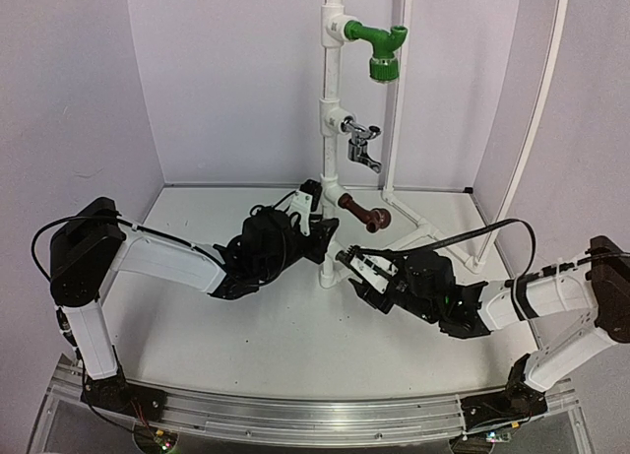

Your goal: Install the water faucets

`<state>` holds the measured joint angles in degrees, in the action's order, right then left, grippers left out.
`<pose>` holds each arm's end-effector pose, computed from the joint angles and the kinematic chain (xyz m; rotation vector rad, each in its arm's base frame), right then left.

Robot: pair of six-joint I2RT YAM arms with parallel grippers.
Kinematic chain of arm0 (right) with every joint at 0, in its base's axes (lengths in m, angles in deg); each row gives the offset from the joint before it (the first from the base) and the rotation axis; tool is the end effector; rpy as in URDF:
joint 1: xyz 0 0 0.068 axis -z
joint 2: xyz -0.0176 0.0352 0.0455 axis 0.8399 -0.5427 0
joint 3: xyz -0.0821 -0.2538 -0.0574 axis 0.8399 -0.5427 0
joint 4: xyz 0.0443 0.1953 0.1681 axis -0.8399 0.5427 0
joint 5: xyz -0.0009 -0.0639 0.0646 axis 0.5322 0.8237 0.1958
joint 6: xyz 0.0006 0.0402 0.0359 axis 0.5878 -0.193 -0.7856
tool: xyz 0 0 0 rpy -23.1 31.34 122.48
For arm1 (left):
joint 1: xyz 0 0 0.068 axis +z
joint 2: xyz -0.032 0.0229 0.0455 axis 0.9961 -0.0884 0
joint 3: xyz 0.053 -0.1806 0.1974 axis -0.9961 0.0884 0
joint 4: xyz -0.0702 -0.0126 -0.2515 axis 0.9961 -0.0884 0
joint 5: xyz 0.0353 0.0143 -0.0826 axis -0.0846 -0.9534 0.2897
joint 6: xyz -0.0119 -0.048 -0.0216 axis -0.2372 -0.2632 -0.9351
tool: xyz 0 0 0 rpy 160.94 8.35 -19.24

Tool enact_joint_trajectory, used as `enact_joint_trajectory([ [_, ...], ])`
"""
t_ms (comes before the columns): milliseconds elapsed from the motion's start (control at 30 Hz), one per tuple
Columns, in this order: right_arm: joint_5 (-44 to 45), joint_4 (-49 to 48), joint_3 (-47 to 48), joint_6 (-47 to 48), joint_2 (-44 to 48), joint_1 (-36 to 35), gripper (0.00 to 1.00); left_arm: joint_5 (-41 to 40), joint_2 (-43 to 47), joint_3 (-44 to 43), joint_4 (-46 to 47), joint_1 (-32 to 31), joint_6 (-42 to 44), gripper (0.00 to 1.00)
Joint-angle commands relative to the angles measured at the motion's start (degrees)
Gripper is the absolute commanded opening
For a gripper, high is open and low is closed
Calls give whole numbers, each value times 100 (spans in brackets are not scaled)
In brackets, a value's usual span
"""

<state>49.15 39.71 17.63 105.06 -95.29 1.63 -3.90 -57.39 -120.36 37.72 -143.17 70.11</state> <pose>0.1737 0.2392 0.1975 -1.1311 1.4593 0.1183 0.2269 -0.3476 0.2249 0.5119 1.6371 -0.6439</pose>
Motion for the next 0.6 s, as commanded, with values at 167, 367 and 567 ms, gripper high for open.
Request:
enact_joint_trajectory([
  [167, 25, -1208, -447, -2872, -486, 231, 46, 36, -186, 54, -990, -4, -420, 0],
  [367, -375, -2077, -827, -5373, -630, 374, 34, 60, -177, 54, -999, -3, -424, 0],
  [567, -1019, -1427, -669, -4715, 46, 377, 70, 57, -149, 51, -1009, -5, -407, 0],
])
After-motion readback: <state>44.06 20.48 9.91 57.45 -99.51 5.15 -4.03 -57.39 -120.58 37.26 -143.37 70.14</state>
